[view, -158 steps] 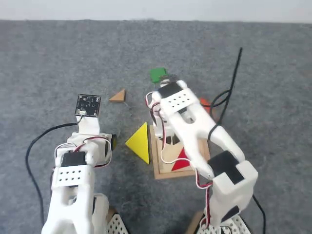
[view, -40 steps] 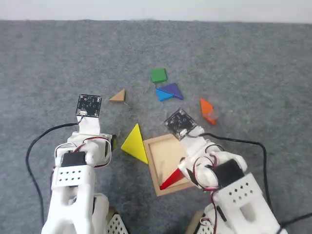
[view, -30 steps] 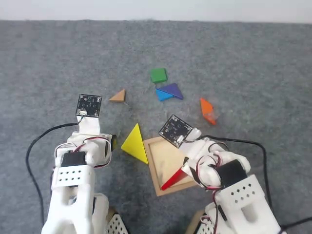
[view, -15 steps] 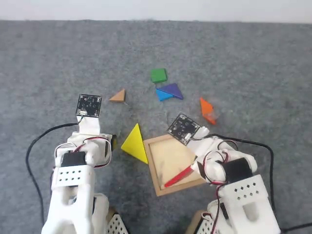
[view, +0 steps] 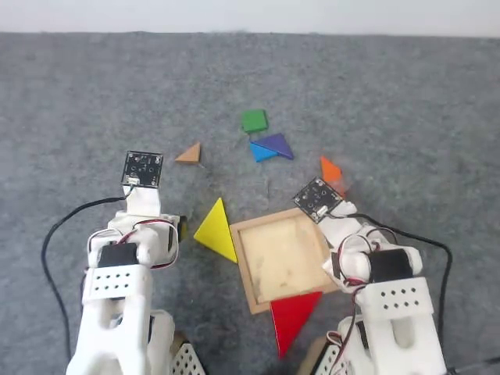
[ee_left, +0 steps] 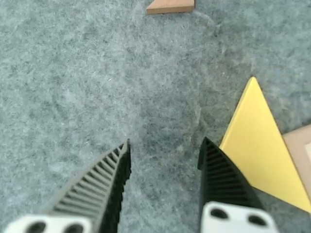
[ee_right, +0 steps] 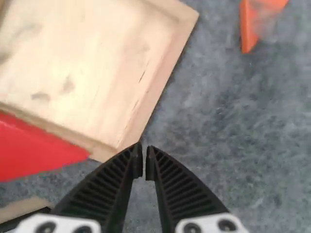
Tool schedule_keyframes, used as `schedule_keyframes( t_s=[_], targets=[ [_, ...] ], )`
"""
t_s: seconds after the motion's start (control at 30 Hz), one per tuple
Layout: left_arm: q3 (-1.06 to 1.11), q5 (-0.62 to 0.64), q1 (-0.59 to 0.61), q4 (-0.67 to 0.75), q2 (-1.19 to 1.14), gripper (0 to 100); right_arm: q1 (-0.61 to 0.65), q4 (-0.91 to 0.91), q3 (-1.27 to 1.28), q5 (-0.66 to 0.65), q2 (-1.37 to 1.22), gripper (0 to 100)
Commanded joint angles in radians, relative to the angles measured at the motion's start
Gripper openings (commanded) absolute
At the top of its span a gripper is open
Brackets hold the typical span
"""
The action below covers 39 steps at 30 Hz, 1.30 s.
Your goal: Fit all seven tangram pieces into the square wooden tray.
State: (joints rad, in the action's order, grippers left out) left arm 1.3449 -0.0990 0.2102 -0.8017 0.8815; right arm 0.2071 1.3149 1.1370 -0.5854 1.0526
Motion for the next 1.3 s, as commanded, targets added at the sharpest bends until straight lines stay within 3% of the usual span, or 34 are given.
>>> schedule_keyframes(
  t_s=[0.0,0.2,0.37,0.6,0.97,1.13,1.27],
  targets=[
    [-0.013,-0.009,0.006,0.002,0.025,22,-0.010,0.068,-0.129,-0.020,0.016,1.6],
    [-0.012,-0.009,0.006,0.002,0.025,22,-0.008,0.186,-0.172,-0.342,0.018,20.6],
    [-0.012,-0.009,0.006,0.003,0.025,22,0.097,0.294,-0.146,-0.568,0.031,23.6],
    [-0.012,-0.009,0.006,0.005,0.025,22,0.366,0.254,-0.026,-0.537,0.013,23.8],
    [-0.010,-0.009,0.003,0.006,0.023,22,0.519,0.127,0.061,-0.512,-0.122,27.7],
    [0.002,-0.009,0.005,0.038,0.023,22,0.648,0.120,0.057,-0.535,-0.182,29.6],
    [0.008,-0.009,0.005,0.049,0.023,22,0.705,0.005,0.057,-0.450,-0.231,32.7]
  ],
)
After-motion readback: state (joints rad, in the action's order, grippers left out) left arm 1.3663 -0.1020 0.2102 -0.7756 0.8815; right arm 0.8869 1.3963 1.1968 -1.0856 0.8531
